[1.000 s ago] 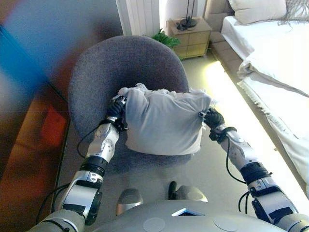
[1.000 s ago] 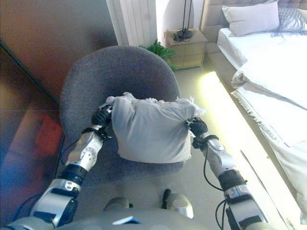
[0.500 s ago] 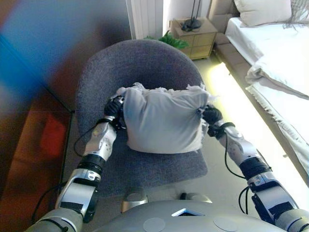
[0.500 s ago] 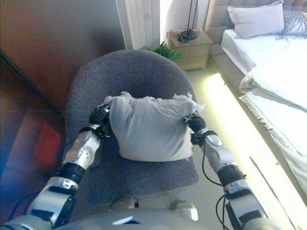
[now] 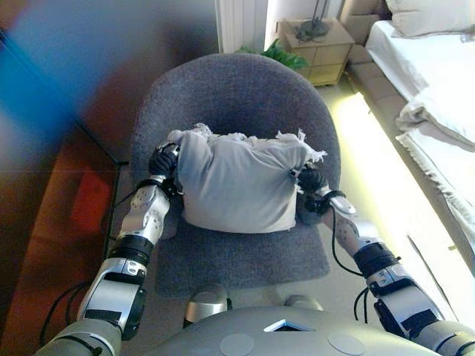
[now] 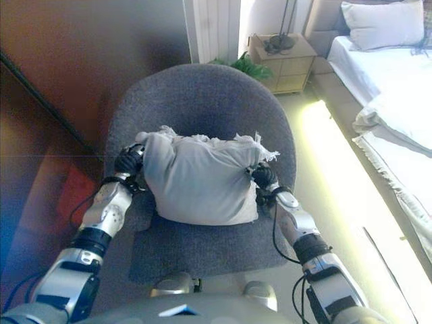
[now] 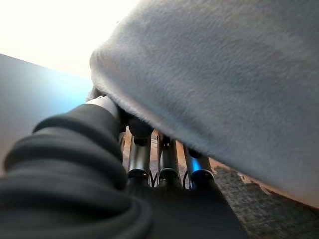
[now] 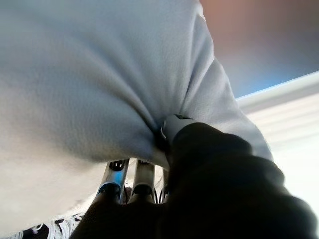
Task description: Pick up the cushion and take it to the sofa
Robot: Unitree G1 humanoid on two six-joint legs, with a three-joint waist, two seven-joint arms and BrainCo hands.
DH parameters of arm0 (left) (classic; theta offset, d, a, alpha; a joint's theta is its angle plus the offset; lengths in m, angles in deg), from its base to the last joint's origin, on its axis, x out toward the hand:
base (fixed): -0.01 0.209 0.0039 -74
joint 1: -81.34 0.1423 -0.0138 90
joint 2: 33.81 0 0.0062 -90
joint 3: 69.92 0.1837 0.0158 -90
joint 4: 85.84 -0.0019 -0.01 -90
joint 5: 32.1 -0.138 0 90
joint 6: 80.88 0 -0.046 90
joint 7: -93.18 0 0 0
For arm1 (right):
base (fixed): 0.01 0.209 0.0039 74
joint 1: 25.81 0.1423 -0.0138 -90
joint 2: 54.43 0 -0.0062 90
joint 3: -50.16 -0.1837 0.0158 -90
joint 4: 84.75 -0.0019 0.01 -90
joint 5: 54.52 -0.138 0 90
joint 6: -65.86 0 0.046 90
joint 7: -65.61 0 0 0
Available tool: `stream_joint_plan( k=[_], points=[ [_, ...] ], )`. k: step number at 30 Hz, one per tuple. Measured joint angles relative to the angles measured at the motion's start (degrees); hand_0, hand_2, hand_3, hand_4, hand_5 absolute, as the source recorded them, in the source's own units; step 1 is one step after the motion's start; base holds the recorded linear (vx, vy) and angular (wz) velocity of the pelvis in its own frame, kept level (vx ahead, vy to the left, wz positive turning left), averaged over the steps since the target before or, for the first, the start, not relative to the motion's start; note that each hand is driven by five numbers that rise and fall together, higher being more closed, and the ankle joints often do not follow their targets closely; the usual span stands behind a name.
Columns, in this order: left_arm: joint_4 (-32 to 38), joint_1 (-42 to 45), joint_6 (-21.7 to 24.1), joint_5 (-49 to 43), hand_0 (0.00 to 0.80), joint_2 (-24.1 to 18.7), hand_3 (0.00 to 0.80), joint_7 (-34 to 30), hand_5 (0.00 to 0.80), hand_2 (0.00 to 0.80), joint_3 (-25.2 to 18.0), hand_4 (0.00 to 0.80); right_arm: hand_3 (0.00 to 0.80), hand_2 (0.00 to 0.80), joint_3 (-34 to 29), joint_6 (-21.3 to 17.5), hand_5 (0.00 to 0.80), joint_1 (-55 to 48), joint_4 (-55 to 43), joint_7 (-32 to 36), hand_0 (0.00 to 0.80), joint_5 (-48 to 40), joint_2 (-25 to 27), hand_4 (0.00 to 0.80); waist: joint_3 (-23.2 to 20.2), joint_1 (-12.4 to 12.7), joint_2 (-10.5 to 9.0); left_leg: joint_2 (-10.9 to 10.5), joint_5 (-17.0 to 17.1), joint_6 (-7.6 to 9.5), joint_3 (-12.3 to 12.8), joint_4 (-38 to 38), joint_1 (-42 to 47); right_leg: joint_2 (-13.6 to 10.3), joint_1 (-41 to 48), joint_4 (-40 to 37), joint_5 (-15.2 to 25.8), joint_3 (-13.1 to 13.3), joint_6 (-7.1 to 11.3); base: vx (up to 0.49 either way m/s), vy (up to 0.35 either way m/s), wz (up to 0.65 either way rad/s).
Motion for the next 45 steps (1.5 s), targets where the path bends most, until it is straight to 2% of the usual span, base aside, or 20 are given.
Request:
stream_joint_plan(
  k=[1, 2, 3, 4, 5, 6, 7, 8, 11, 15, 19, 23, 26, 30, 34, 39, 45],
  points=[
    [0.00, 0.00, -0.13, -0.06, 0.800, -0.40, 0.800, 0.26, 0.800, 0.800, 0.09, 0.800, 0.800, 0.800, 0.04, -0.27, 0.800, -0.47, 0.00, -0.31, 0.800, 0.00, -0.55, 0.800, -0.03, -0.12, -0.32, -0.22, 0.00, 0.00, 0.12, 0.03, 0.14, -0.32, -0.04, -1.35, -0.36, 0.12, -1.47, 0.086, -0.051, -0.39],
    [0.00, -0.11, -0.08, -0.22, 0.800, -0.86, 0.800, 0.63, 0.800, 0.800, 0.11, 0.800, 0.800, 0.800, 0.09, -0.49, 0.800, -0.54, 0.02, -0.56, 0.800, 0.00, -1.30, 0.800, 0.16, -0.32, -0.70, -0.49, 0.00, -0.01, 0.11, 0.13, -0.06, -0.61, -0.52, -3.09, -0.37, 0.42, -0.79, 0.058, -0.075, -0.29],
    [0.00, -0.21, 0.01, -0.54, 0.800, -1.02, 0.800, 1.14, 0.800, 0.800, 0.30, 0.800, 0.800, 0.800, 0.37, -0.80, 0.800, -0.55, 0.14, -0.67, 0.800, 0.00, -1.51, 0.800, 0.15, -0.73, -0.75, -0.23, -0.01, -0.04, -0.32, 0.33, -0.86, -0.16, -0.93, -3.91, -0.07, 0.59, 0.49, 0.064, -0.078, -0.16],
    [-0.15, -0.64, 0.09, -0.53, 0.800, -1.16, 0.800, 1.66, 0.800, 0.800, 0.90, 0.800, 0.800, 0.800, 0.38, -1.03, 0.800, -0.52, 0.37, -0.83, 0.800, -0.02, -1.43, 0.800, 0.18, -1.55, -0.69, -0.08, -0.59, -0.98, -0.52, 0.57, -2.14, 0.31, -1.16, -5.57, 0.38, 0.83, 2.79, 0.093, -0.073, 0.00],
    [-0.87, -1.84, 0.16, -0.53, 0.800, -1.02, 0.800, 2.10, 0.800, 0.800, 1.48, 0.800, 0.800, 0.800, 0.28, -1.33, 0.800, -0.42, 0.66, -1.06, 0.800, -0.03, -1.34, 0.800, 0.58, -1.99, -1.86, -1.69, -2.84, -0.50, -0.27, 6.94, -4.42, -1.46, -2.06, -6.52, 2.58, 0.42, 4.33, 0.111, -0.065, -0.01],
    [-1.97, -2.62, 0.32, -0.53, 0.800, -0.45, 0.800, 2.28, 0.800, 0.800, 2.32, 0.800, 0.800, 0.800, 0.26, -1.54, 0.800, -0.22, 1.18, -1.13, 0.800, -0.05, -0.53, 0.800, 0.84, -2.15, -1.77, -2.20, -8.63, 1.78, -0.31, 15.43, -6.35, -2.07, -2.50, -5.74, 3.20, 0.15, 5.05, 0.136, -0.079, 0.08],
    [-2.89, -3.26, 0.32, -0.54, 0.800, 0.54, 0.800, 2.37, 0.800, 0.800, 2.13, 0.800, 0.800, 0.800, 0.05, -1.62, 0.800, -0.08, 1.79, -1.43, 0.800, -0.09, 0.50, 0.800, 1.19, -3.22, -0.97, -2.01, -11.44, 1.07, -1.23, 15.59, -5.74, -1.47, -2.50, -5.17, 3.37, 0.35, 5.15, 0.153, -0.098, 0.19],
    [-3.06, -3.72, 0.34, -0.63, 0.800, 1.30, 0.800, 2.54, 0.800, 0.800, 2.17, 0.800, 0.800, 0.800, 0.10, -1.61, 0.800, -0.07, 2.01, -1.76, 0.800, -0.09, 0.65, 0.800, 1.39, -4.05, -1.32, -2.29, -10.87, 1.12, -1.85, 15.15, -5.88, -1.29, -2.49, -5.99, 3.63, 0.76, 5.00, 0.159, -0.100, 0.23],
    [-3.50, -4.08, 0.42, -1.03, 0.800, 2.49, 0.800, 3.87, 0.800, 0.800, 2.20, 0.800, 0.800, 0.800, -0.02, -1.57, 0.800, 1.52, 2.16, -2.19, 0.800, -0.12, 1.53, 0.800, 1.79, -4.44, -1.97, -1.38, -9.24, 0.61, -1.86, 13.33, -5.83, -0.05, -0.88, -11.47, 6.92, 0.81, 4.69, 0.110, -0.102, -0.02],
    [-5.63, -7.67, 0.59, -0.86, 0.800, 2.08, 0.800, 4.65, 0.800, 0.800, 2.31, 0.800, 0.800, 0.800, 0.21, -1.58, 0.800, 7.47, 4.26, -2.77, 0.800, -1.30, 2.09, 0.800, 2.30, -4.47, -1.57, -1.05, -7.44, 0.35, -2.11, 11.22, -6.46, 0.66, -0.98, -14.85, 9.11, 0.19, 4.64, -0.150, -0.051, 0.01],
    [-7.27, -16.49, 2.40, 0.70, 0.800, 1.11, 0.800, 5.63, 0.800, 0.800, 3.36, 0.800, 0.800, 0.800, 0.60, -2.02, 0.800, 19.71, 9.24, -4.35, 0.800, -1.35, 3.41, 0.800, 5.57, -4.54, -0.08, -0.97, -6.15, 0.32, -2.82, 12.43, -12.46, 0.68, -7.26, -12.01, 9.44, 0.02, 4.28, -0.118, -0.032, 0.08],
    [-7.59, -20.08, 3.17, 1.50, 0.800, 0.28, 0.800, 6.46, 0.800, 0.800, 3.43, 0.800, 0.800, 0.800, 0.61, -2.18, 0.800, 23.01, 10.45, -4.47, 0.800, -1.35, 3.89, 0.800, 8.78, -4.38, -0.38, -1.24, -6.27, -0.10, -4.16, 13.52, -13.46, 0.23, -9.25, -8.11, 7.60, -0.17, 4.09, -0.104, -0.034, 0.10],
    [-7.60, -24.13, 4.10, 2.62, 0.800, -0.14, 0.800, 7.44, 0.800, 0.800, 3.39, 0.800, 0.800, 0.800, 0.47, -3.62, 0.800, 27.68, 12.05, -4.43, 0.800, -1.35, 4.45, 0.800, 11.51, -4.43, -0.20, -1.62, -6.47, -0.35, -5.51, 16.22, -17.74, -0.28, -13.91, -3.69, 6.18, -0.19, 3.81, -0.157, 0.008, 0.13],
    [-8.58, -29.01, 5.26, 3.68, 0.800, -0.16, 0.800, 8.57, 0.800, 0.800, 3.89, 0.800, 0.800, 0.800, 0.28, -4.42, 0.800, 33.01, 13.61, -4.26, 0.800, -2.41, 6.07, 0.800, 15.55, -4.45, -0.25, -2.31, -9.59, -0.38, -6.33, 24.69, -22.30, -1.94, -18.39, 5.91, 2.07, -0.15, 3.46, -0.003, 0.022, 0.17],
    [-9.28, -29.06, 5.32, 3.68, 0.800, -0.81, 0.800, 9.54, 0.800, 0.800, 4.30, 0.800, 0.800, 0.800, 1.26, -4.36, 0.800, 32.90, 13.50, -4.19, 0.800, -2.99, 6.05, 0.800, 16.42, -4.63, -0.62, -2.63, -14.06, -0.53, -6.38, 32.60, -23.18, -3.27, -18.84, 13.55, -2.52, 0.27, 3.37, 0.128, 0.004, 0.10],
    [-9.29, -29.05, 5.10, 3.37, 0.800, -0.75, 0.800, 11.75, 0.800, 0.800, 4.32, 0.800, 0.800, 0.800, 1.16, -4.28, 0.800, 32.95, 13.52, -4.44, 0.800, -3.11, 5.39, 0.800, 17.06, -4.41, -1.00, -2.24, -14.81, -0.81, -6.43, 36.76, -25.13, -3.84, -20.62, 18.73, -4.73, 0.21, 2.32, 0.024, 0.003, 0.14],
    [-9.30, -30.55, 5.12, 3.33, 0.800, -1.02, 0.800, 14.70, 0.800, 0.800, 4.37, 0.800, 0.800, 0.800, 1.30, -4.41, 0.800, 35.31, 15.54, -4.59, 0.800, -3.11, 5.20, 0.800, 17.07, -4.36, -0.97, -1.78, -14.83, -0.84, -6.43, 39.42, -29.25, -3.94, -24.66, 21.43, -4.54, 0.31, 2.04, -0.011, 0.003, -0.01]
  ],
)
